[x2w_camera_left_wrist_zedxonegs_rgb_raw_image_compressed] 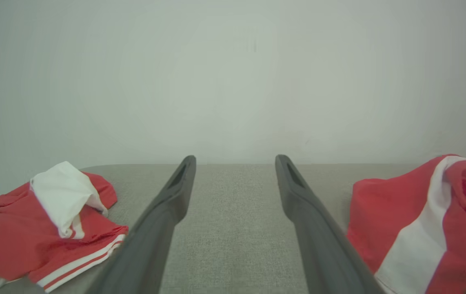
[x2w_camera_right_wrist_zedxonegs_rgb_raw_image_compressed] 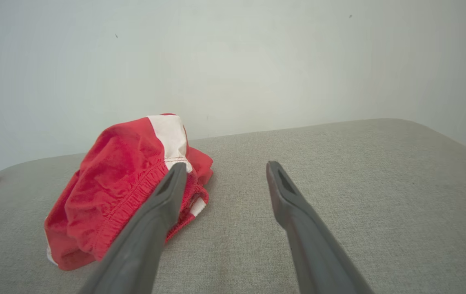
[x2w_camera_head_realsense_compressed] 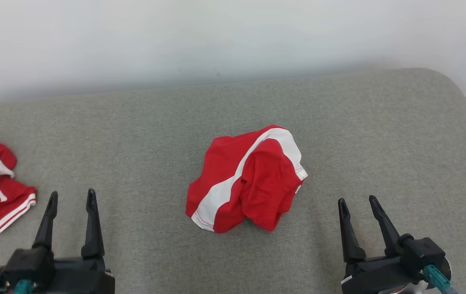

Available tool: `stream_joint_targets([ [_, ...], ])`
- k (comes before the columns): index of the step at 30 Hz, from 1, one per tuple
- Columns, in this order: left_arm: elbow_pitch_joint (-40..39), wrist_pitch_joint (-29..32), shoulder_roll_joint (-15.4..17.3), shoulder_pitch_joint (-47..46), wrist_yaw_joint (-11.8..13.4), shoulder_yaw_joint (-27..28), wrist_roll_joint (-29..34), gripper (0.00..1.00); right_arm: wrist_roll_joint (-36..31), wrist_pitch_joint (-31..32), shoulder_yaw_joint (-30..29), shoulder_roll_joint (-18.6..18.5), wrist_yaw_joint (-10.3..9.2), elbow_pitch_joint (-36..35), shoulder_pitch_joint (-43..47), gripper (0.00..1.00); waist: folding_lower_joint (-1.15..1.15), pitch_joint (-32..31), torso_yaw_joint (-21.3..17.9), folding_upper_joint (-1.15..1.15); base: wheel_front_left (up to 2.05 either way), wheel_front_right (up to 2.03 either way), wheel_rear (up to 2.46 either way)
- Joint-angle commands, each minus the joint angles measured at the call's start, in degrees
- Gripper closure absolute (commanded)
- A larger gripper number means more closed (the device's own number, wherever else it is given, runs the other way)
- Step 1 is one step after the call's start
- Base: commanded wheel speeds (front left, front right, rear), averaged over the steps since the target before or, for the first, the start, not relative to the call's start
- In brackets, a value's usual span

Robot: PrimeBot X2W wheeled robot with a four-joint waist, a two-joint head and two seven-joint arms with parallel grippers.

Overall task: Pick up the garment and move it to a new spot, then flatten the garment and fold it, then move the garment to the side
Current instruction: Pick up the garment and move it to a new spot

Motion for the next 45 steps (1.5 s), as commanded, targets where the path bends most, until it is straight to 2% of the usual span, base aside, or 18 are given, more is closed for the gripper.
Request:
stream_joint_targets([
  [1,-0.6,-0.1,-0.5,1.2,0.1,0.2,1.1,0.0,-0.6,-0.1,-0.2,0.0,0.2,-0.1,0.8,0.0,0.0,-0.3,0.6,0.0,0.0,0.0,0.0],
  [11,0.9,-0.1,-3.8,6.9,-2.1,3.4,5.2,0.0,-1.4,-0.1,-0.3,0.0,0.2,1.2,1.9,0.0,0.0,-1.9,1.8,0.0,0.0,0.0,0.0],
  [20,2.9,-0.1,-4.9,8.8,-4.0,4.9,7.5,0.0,-3.3,-0.1,-1.0,0.0,0.2,2.3,3.3,0.0,0.0,-3.1,2.8,0.0,0.0,0.0,0.0],
  [45,2.8,-0.1,-6.5,10.1,-4.9,7.6,9.3,0.0,-3.4,-0.1,-1.3,0.0,0.2,2.4,4.0,0.0,0.0,-3.3,3.1,0.0,0.0,0.0,0.0],
])
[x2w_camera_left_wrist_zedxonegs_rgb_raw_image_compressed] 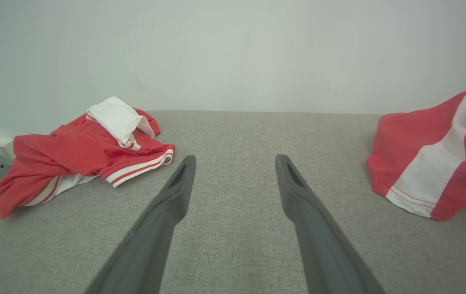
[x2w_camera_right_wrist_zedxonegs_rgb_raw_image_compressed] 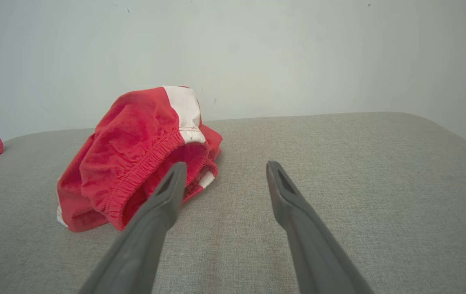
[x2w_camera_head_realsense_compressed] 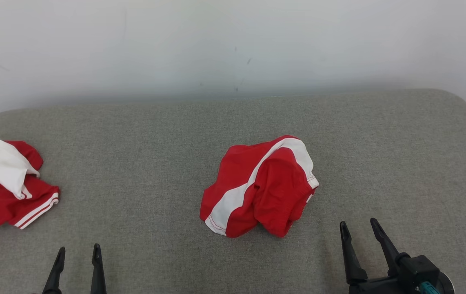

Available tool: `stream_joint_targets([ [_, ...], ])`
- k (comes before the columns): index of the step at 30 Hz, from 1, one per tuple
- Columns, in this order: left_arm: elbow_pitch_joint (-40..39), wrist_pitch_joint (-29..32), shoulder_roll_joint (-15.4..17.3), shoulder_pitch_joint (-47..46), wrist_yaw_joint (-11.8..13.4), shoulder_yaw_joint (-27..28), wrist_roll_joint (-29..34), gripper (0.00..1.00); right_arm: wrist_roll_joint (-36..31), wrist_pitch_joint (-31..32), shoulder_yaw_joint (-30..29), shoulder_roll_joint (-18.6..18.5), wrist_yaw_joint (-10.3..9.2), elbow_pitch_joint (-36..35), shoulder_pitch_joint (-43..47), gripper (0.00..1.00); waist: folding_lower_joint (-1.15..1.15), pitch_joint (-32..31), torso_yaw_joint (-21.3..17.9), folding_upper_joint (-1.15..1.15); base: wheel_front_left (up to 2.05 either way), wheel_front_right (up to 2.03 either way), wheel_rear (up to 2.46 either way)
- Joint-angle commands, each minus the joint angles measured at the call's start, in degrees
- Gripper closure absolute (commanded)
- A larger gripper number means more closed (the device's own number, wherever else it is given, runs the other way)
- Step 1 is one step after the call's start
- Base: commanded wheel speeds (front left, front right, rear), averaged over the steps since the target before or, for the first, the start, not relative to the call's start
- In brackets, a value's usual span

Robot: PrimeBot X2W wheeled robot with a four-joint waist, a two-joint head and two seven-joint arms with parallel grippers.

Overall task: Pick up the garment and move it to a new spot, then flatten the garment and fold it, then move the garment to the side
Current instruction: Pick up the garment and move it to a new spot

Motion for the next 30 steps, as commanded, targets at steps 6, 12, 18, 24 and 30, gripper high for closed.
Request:
stream_joint_targets([
  [6,-0.5,-0.1,-0.4,0.7,0.0,0.4,0.5,0.0,0.3,-0.1,0.0,0.0,0.2,0.0,0.5,0.0,0.0,0.0,-0.1,0.0,0.0,0.0,0.0],
  [12,-0.7,-0.1,-0.6,0.8,0.0,0.5,0.3,0.0,0.1,-0.1,0.1,0.0,0.2,-0.1,0.6,0.0,0.0,0.2,0.0,0.0,0.0,0.0,0.0],
  [18,-0.7,-0.1,-0.6,0.4,0.1,0.5,0.2,0.0,-0.1,-0.1,0.1,0.0,0.2,0.0,0.3,0.0,0.0,0.4,0.1,0.0,0.0,0.0,0.0],
  [24,-0.7,-0.1,-0.6,0.3,0.4,0.4,0.1,0.0,-0.2,-0.1,0.2,0.0,0.2,0.1,0.1,0.0,0.0,0.6,0.2,0.0,0.0,0.0,0.0],
  [30,-0.4,-0.1,-0.7,0.3,0.6,0.2,-1.3,0.0,-0.1,-0.1,0.3,0.0,0.2,0.2,-0.1,0.0,0.0,0.6,0.0,0.0,0.0,0.0,0.0],
])
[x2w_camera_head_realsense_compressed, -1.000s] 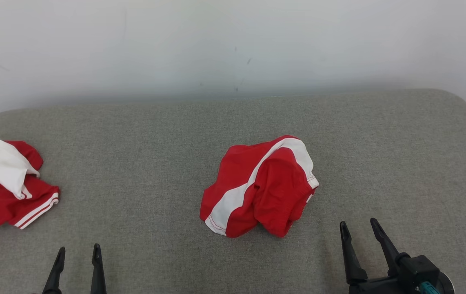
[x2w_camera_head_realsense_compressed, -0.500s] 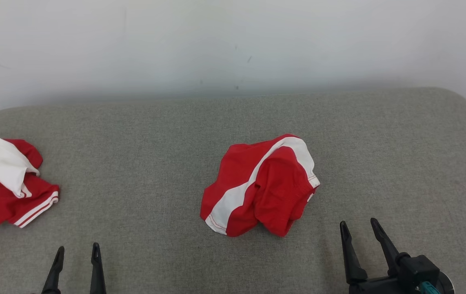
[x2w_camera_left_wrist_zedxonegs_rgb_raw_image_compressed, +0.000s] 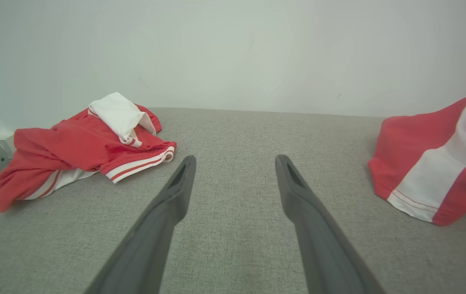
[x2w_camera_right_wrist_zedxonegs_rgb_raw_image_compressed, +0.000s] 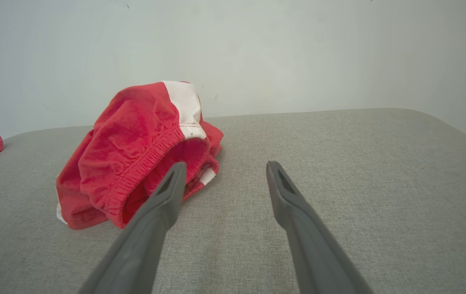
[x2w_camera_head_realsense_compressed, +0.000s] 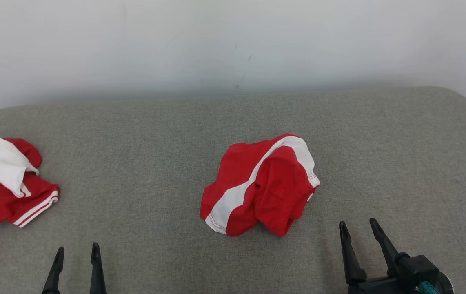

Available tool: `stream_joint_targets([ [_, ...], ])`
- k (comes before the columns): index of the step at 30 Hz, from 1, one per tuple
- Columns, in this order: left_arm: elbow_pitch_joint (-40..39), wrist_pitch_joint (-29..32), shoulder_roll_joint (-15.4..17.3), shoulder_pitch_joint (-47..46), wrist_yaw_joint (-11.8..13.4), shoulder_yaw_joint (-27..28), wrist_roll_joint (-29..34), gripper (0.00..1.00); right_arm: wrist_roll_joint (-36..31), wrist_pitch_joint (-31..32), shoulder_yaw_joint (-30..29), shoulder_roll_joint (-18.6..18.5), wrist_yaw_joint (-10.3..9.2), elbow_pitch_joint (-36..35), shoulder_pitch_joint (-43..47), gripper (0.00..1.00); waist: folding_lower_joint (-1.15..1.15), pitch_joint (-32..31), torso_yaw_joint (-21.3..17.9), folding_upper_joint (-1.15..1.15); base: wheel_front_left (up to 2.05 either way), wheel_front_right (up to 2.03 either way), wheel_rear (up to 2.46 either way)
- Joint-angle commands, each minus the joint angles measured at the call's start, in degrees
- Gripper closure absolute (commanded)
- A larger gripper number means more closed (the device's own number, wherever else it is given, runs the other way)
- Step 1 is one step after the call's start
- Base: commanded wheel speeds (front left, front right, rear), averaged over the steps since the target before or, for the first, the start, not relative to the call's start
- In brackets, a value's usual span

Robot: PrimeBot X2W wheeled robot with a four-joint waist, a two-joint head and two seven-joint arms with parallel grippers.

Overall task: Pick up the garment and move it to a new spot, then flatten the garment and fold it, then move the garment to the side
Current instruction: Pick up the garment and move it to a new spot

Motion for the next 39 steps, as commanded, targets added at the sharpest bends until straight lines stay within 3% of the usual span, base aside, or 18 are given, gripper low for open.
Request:
stream_joint_targets([
  [1,0.1,-0.1,-0.1,0.3,0.1,-0.1,-0.6,0.0,-0.4,-0.1,0.1,0.0,0.2,0.1,0.0,0.0,0.0,0.0,0.0,0.0,0.0,0.0,0.0],
  [12,3.5,-0.1,-0.1,-4.8,0.1,-4.9,-3.4,0.0,0.4,-0.1,1.1,0.0,0.2,0.4,-1.4,0.0,0.0,0.9,-1.3,0.0,0.0,0.0,0.0],
  [29,14.9,-0.1,0.1,-15.1,-0.9,-15.5,-4.0,0.0,2.9,-0.1,1.2,0.0,0.2,0.3,-3.7,0.0,0.0,5.3,-11.2,0.0,0.0,0.0,0.0],
  [39,22.3,-0.1,1.4,-17.1,-0.9,-18.7,-2.6,0.0,3.4,-0.1,0.9,0.0,0.2,0.2,-3.8,0.0,0.0,6.1,-13.4,0.0,0.0,0.0,0.0],
])
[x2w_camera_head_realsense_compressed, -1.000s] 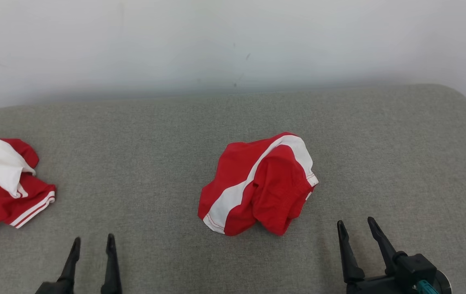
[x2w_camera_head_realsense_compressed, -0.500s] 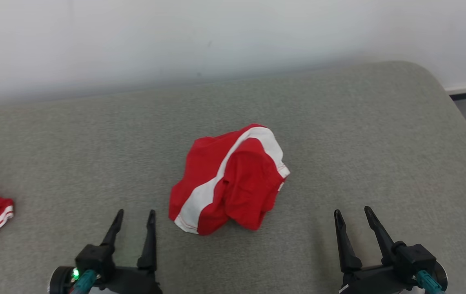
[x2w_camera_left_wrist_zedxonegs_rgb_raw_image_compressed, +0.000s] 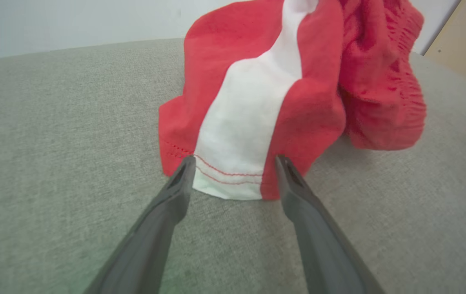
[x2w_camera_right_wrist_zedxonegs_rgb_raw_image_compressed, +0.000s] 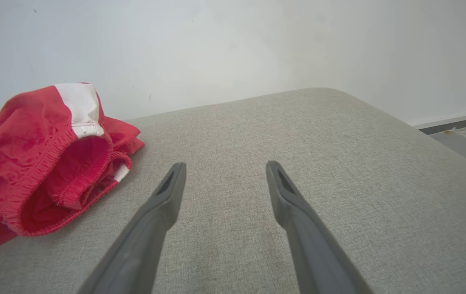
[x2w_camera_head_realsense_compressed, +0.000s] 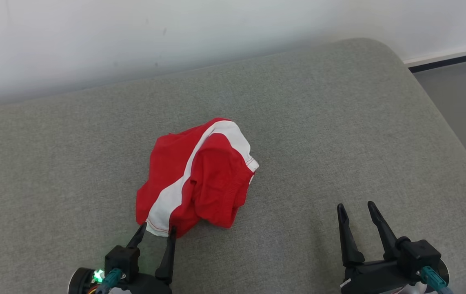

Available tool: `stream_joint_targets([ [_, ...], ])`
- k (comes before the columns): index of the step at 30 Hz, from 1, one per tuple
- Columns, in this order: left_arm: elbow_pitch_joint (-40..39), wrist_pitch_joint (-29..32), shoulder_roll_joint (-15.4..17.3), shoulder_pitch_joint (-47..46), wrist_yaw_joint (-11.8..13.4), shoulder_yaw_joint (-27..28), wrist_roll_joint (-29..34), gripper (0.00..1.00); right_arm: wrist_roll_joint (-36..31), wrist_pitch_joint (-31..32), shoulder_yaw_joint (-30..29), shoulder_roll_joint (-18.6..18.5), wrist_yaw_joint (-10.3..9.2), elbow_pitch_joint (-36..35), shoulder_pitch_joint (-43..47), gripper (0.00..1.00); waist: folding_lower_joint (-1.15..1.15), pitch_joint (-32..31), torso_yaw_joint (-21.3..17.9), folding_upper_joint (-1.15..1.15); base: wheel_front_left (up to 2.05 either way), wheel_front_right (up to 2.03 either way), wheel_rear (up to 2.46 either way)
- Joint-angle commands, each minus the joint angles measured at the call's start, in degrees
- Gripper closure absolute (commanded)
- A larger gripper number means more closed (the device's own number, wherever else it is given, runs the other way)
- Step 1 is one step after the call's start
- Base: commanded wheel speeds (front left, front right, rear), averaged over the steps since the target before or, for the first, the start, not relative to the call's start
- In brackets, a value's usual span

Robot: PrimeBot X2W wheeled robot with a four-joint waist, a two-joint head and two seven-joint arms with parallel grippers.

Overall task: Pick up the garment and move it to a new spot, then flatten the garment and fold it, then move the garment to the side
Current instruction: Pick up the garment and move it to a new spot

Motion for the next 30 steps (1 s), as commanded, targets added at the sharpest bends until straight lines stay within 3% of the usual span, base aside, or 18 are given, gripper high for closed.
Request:
stream_joint_targets([
  [1,1.6,-0.1,0.5,-1.3,-0.1,-0.1,1.0,0.0,0.2,-0.1,0.0,0.0,0.2,0.1,-0.3,0.0,0.0,0.4,-0.5,-0.01,0.0,0.0,0.0],
  [7,5.9,-0.1,0.6,-3.3,-0.1,-0.5,1.7,0.0,0.4,-0.1,-0.1,0.0,0.2,0.4,-0.5,0.0,0.0,0.6,-0.8,-0.01,0.0,0.0,0.0],
  [8,6.7,-0.1,0.6,-3.6,-0.1,-0.5,1.9,0.11,0.4,-0.1,-0.1,0.0,0.2,0.4,-0.5,0.0,0.0,0.6,-0.8,-0.01,0.0,0.0,0.0],
  [9,7.5,-0.1,0.6,-4.0,-0.1,-0.5,2.0,0.79,0.4,-0.1,-0.1,0.0,0.2,0.4,-0.6,0.0,0.0,0.6,-0.9,-0.01,0.0,0.0,0.0],
  [10,7.8,-0.1,0.5,-4.4,0.0,-0.3,1.9,1.0,0.5,-0.1,-0.1,0.0,0.2,0.4,-0.6,0.0,0.0,0.5,-0.9,-0.01,0.0,0.0,0.0],
  [20,0.4,-0.1,0.7,-2.8,0.3,1.9,1.9,1.0,0.9,-0.1,-1.4,0.0,0.2,0.5,1.4,0.0,0.0,-1.2,3.2,-0.01,0.0,0.0,0.0],
  [30,-11.0,-0.1,4.4,4.1,1.3,5.3,3.6,1.0,1.0,-0.1,-0.7,0.0,0.2,0.8,2.5,0.0,0.0,-3.2,10.4,-0.01,0.0,0.0,0.0],
])
